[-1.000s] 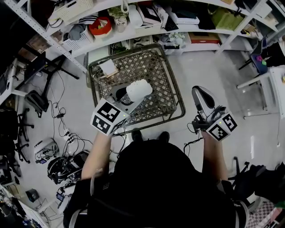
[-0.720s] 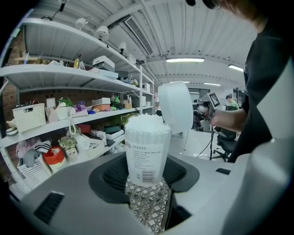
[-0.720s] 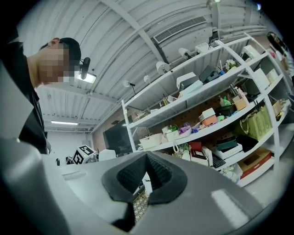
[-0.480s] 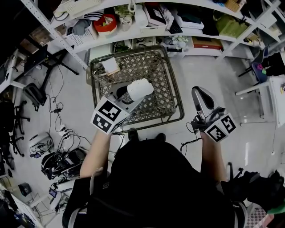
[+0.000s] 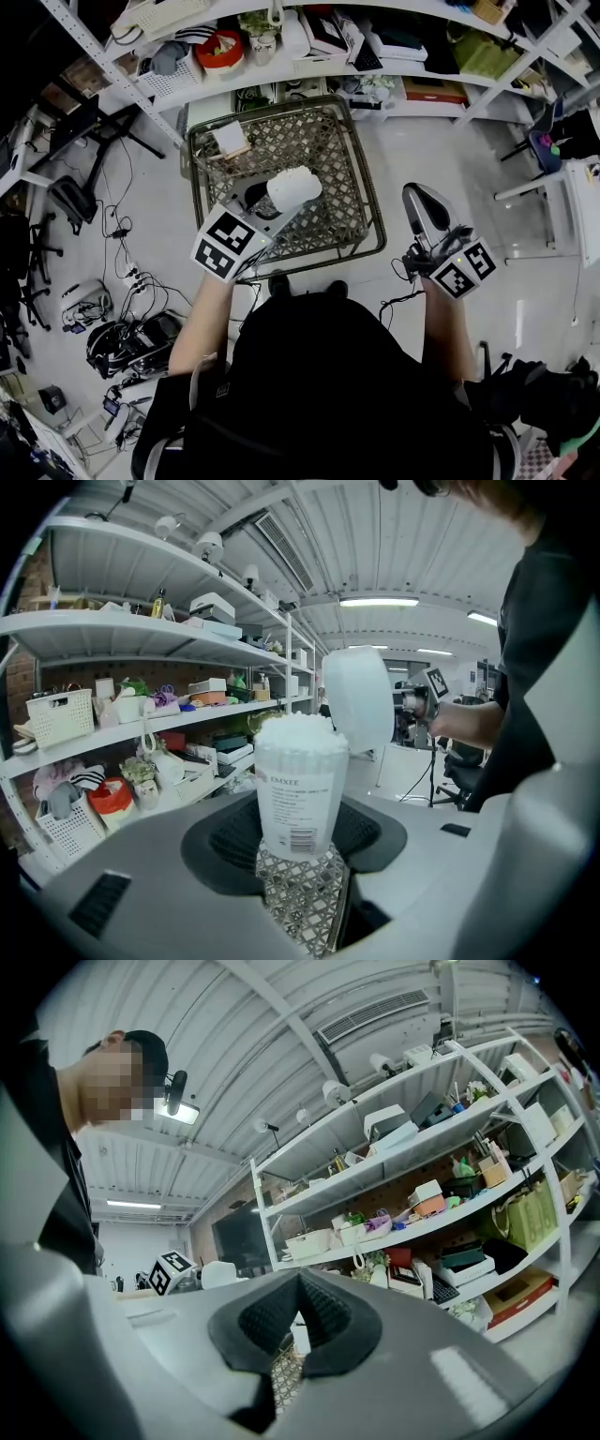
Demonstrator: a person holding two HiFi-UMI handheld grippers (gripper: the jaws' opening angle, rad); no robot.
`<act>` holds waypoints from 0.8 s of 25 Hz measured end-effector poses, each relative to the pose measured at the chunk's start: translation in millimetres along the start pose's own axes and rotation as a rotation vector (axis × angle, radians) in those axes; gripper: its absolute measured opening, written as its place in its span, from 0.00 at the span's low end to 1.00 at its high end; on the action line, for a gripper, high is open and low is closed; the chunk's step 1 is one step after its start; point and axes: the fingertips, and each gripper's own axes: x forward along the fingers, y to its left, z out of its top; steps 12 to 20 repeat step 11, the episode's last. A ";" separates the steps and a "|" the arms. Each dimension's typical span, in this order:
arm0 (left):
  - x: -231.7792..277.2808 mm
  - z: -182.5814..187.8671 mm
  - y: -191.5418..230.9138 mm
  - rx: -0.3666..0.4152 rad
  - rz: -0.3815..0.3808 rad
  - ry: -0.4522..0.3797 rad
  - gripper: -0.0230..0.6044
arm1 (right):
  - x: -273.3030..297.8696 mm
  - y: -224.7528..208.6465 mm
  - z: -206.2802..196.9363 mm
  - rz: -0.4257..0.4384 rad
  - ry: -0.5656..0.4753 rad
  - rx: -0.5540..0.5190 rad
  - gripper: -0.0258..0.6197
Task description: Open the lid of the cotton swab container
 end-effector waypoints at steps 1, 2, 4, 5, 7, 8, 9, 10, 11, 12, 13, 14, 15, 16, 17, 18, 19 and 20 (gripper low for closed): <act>-0.3 -0.2 -0.5 0.000 0.001 -0.001 0.36 | -0.2 0.2 0.6 0.001 -0.001 -0.003 0.05; -0.7 -0.5 -1.0 0.000 0.002 -0.001 0.36 | -0.1 0.4 1.2 0.002 -0.002 -0.006 0.05; -1.3 -1.2 -1.6 -0.001 0.005 0.000 0.36 | 0.2 1.5 2.0 0.006 -0.004 -0.011 0.05; -1.5 -1.6 -1.7 -0.002 0.006 0.000 0.36 | 0.3 2.2 1.9 0.009 -0.004 -0.012 0.05; -1.7 -2.6 -2.2 -0.004 0.008 0.000 0.36 | 0.1 3.2 1.2 0.012 -0.004 -0.012 0.05; -1.7 -3.1 -2.7 -0.005 0.008 0.000 0.36 | -0.4 3.2 0.7 0.012 -0.003 -0.011 0.05; -1.6 -3.6 -3.3 -0.006 0.008 0.000 0.36 | -1.1 3.1 0.3 0.011 -0.003 -0.010 0.05; -1.5 -4.0 -3.9 -0.007 0.008 0.000 0.36 | -1.8 2.8 -0.1 0.010 -0.003 -0.009 0.05; -1.3 -4.4 -4.5 -0.007 0.008 0.000 0.36 | -2.5 2.5 -0.4 0.008 -0.003 -0.008 0.05; -1.3 -4.4 -4.5 -0.007 0.008 0.000 0.36 | -2.5 2.5 -0.4 0.008 -0.003 -0.008 0.05; -1.3 -4.4 -4.5 -0.007 0.008 0.000 0.36 | -2.5 2.5 -0.4 0.008 -0.003 -0.008 0.05; -1.3 -4.4 -4.5 -0.007 0.008 0.000 0.36 | -2.5 2.5 -0.4 0.008 -0.003 -0.008 0.05; -1.3 -4.4 -4.5 -0.007 0.008 0.000 0.36 | -2.5 2.5 -0.4 0.008 -0.003 -0.008 0.05; -1.3 -4.4 -4.5 -0.007 0.008 0.000 0.36 | -2.5 2.5 -0.4 0.008 -0.003 -0.008 0.05; -1.3 -4.4 -4.5 -0.007 0.008 0.000 0.36 | -2.5 2.5 -0.4 0.008 -0.003 -0.008 0.05; -1.3 -4.4 -4.5 -0.007 0.008 0.000 0.36 | -2.5 2.5 -0.4 0.008 -0.003 -0.008 0.05; -1.3 -4.4 -4.5 -0.007 0.008 0.000 0.36 | -2.5 2.5 -0.4 0.008 -0.003 -0.008 0.05; -1.3 -4.4 -4.5 -0.007 0.008 0.000 0.36 | -2.5 2.5 -0.4 0.008 -0.003 -0.008 0.05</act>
